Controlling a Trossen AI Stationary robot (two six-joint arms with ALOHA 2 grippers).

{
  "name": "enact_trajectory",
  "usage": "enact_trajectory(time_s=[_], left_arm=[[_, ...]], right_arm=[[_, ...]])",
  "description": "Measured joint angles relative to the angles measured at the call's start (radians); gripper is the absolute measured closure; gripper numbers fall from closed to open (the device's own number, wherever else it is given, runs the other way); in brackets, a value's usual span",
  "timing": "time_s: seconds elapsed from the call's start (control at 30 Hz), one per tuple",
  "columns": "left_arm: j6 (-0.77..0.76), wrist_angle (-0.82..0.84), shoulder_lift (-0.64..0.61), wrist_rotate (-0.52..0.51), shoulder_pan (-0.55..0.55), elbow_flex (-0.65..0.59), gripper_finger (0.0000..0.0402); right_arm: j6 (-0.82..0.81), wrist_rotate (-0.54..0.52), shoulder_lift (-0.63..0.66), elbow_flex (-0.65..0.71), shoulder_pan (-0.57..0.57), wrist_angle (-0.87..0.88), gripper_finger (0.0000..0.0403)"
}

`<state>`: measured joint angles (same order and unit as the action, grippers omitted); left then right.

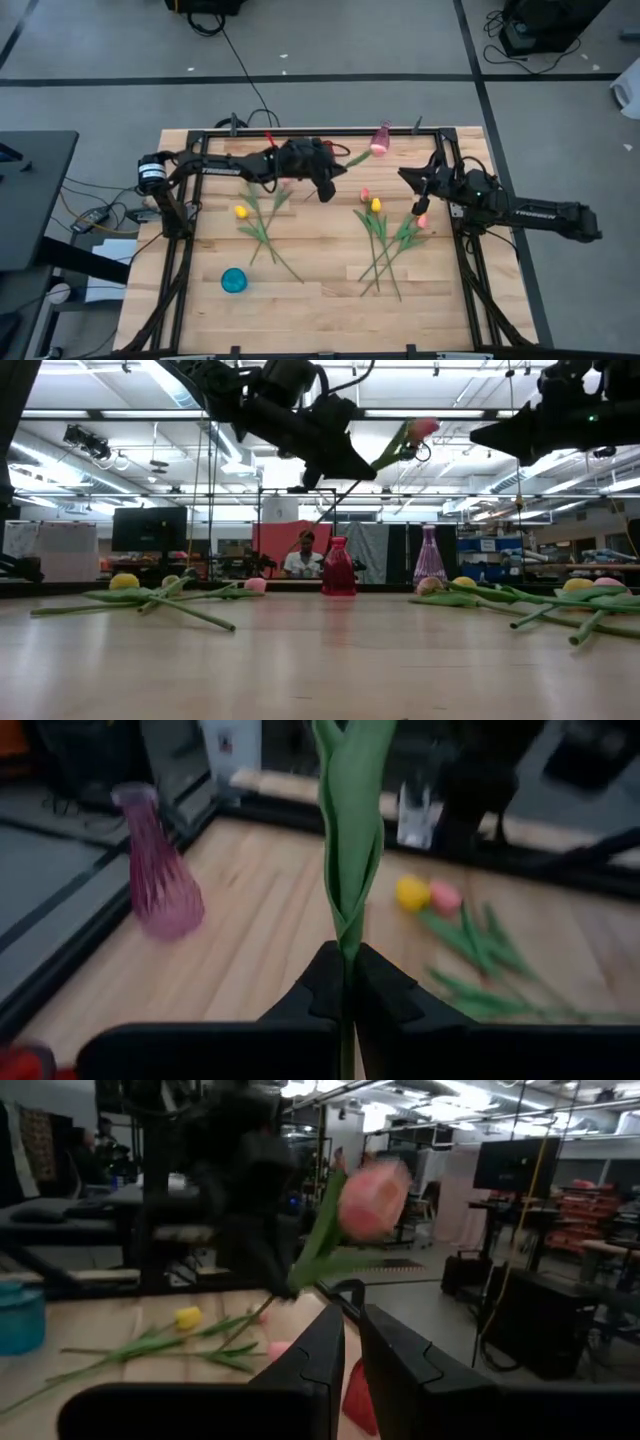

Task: Sort flowers into vase by color
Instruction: Put the pink white tulip into the pink vase

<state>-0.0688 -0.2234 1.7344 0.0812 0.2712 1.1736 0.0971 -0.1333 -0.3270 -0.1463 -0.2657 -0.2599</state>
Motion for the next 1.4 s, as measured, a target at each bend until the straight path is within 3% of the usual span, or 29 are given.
enact_trajectory(time_s=[0.13,0.33,0.7,0.83,1.0,1.13,1.4], left_arm=[[0.012,-0.131,0.0,0.077,0.017,0.0,0.0385],[0.031,-0.268,0.0,0.096,0.056,0.0,0.0385],[0.007,-0.485,0.041,0.173,0.128,0.032,0.0386],[-0.029,-0.476,0.144,0.242,0.172,0.143,0.0386],[-0.03,-0.52,0.272,0.249,0.214,0.312,0.0387],[-0.118,-0.57,0.404,0.285,0.24,0.462,0.0387],[-0.135,-0.62,0.616,0.307,0.27,0.762,0.0387]], right_arm=[[0.046,0.003,0.007,0.0,-0.001,-0.002,0.0349],[0.071,0.038,-0.014,0.0,-0.052,-0.066,0.0342],[0.045,0.158,-0.178,0.0,-0.19,-0.277,0.0341],[0.03,0.173,-0.246,-0.017,-0.234,-0.292,0.0341],[0.021,0.172,-0.298,-0.058,-0.264,-0.24,0.0341],[0.018,0.172,-0.31,-0.064,-0.273,-0.255,0.0341],[-0.004,0.155,-0.31,-0.064,-0.28,-0.29,0.0341]])
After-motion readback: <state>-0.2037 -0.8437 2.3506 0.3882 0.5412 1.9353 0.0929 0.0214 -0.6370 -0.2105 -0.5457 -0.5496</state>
